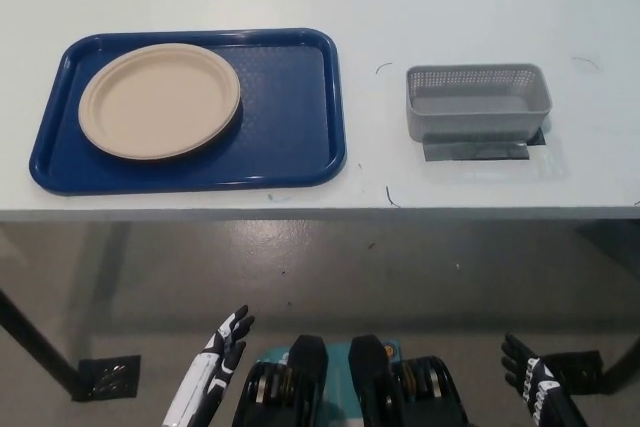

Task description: Use the right hand to pick up a plate from a leveled surface and place it into a tray on the left side

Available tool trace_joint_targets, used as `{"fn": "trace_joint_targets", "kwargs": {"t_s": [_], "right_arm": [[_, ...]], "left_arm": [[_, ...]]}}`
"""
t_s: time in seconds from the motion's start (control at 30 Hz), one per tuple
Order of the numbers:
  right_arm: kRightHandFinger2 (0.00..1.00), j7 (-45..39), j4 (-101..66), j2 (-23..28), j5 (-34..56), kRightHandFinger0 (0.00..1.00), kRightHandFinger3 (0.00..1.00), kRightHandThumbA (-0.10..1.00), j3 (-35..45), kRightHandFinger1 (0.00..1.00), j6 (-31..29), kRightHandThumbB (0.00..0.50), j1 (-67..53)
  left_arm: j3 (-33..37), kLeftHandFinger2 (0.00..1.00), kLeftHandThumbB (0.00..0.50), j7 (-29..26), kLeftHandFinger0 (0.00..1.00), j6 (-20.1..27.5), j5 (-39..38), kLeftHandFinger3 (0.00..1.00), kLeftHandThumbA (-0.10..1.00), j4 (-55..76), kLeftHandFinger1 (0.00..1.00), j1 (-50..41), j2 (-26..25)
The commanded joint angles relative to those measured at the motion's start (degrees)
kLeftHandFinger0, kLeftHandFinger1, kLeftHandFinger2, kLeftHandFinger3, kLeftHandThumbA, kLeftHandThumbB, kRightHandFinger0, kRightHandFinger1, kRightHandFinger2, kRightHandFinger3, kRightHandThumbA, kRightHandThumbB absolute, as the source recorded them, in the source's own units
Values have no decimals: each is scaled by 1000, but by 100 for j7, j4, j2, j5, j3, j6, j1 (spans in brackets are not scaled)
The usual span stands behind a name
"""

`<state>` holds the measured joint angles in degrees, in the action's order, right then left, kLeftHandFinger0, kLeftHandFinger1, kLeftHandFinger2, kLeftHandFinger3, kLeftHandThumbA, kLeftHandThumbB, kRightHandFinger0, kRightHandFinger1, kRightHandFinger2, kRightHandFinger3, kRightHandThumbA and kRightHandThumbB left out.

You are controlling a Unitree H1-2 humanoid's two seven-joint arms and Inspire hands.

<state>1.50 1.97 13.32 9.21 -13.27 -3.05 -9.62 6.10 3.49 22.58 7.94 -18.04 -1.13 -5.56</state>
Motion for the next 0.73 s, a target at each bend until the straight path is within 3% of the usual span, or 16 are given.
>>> {"fn": "trace_joint_targets", "kwargs": {"t_s": [0.0,0.1,0.23,0.3,0.33,0.4,0.43,0.53,0.7], "right_arm": [[1000,-475,1028,-250,276,1000,1000,1000,404,1000,-1929,256,425],[1000,-609,1171,-328,377,1000,1000,1000,448,1000,-1951,238,491],[1000,-623,1233,-414,273,1000,1000,1000,441,1000,-1927,251,606],[1000,-584,1227,-465,168,1000,1000,1000,462,1000,-1848,256,735],[1000,-542,1201,-515,117,1000,1000,1000,465,1000,-1782,270,804],[1000,-478,1286,-576,-17,1000,1000,1000,478,1000,-1795,284,912],[1000,-438,1337,-622,-88,1000,1000,1000,485,1000,-1769,290,994],[1000,-424,1501,-723,-191,1000,1000,1000,497,1000,-1814,232,1111],[1000,-524,1618,-732,-187,1000,1000,1000,555,1000,-1936,217,1098]], "left_arm": [[-41,1000,226,-246,1000,308,207,1000,1000,56,1000,159,37],[-102,1000,225,-376,1000,91,305,1000,1000,192,1000,6,82],[-266,1000,217,-505,1000,-70,199,1000,1000,195,1000,-4,170],[-359,1000,178,-587,1000,-72,99,1000,1000,189,1000,10,278],[-410,1000,136,-636,1000,-19,89,1000,1000,165,1000,17,316],[-526,1000,111,-701,1000,44,24,1000,1000,117,1000,44,399],[-584,1000,67,-802,1000,130,97,1000,1000,71,1000,76,430],[-737,1000,41,-737,1000,-15,-119,1000,1000,57,1000,136,485],[-861,1000,33,-712,1000,-75,-189,1000,1000,56,1000,236,567]]}}
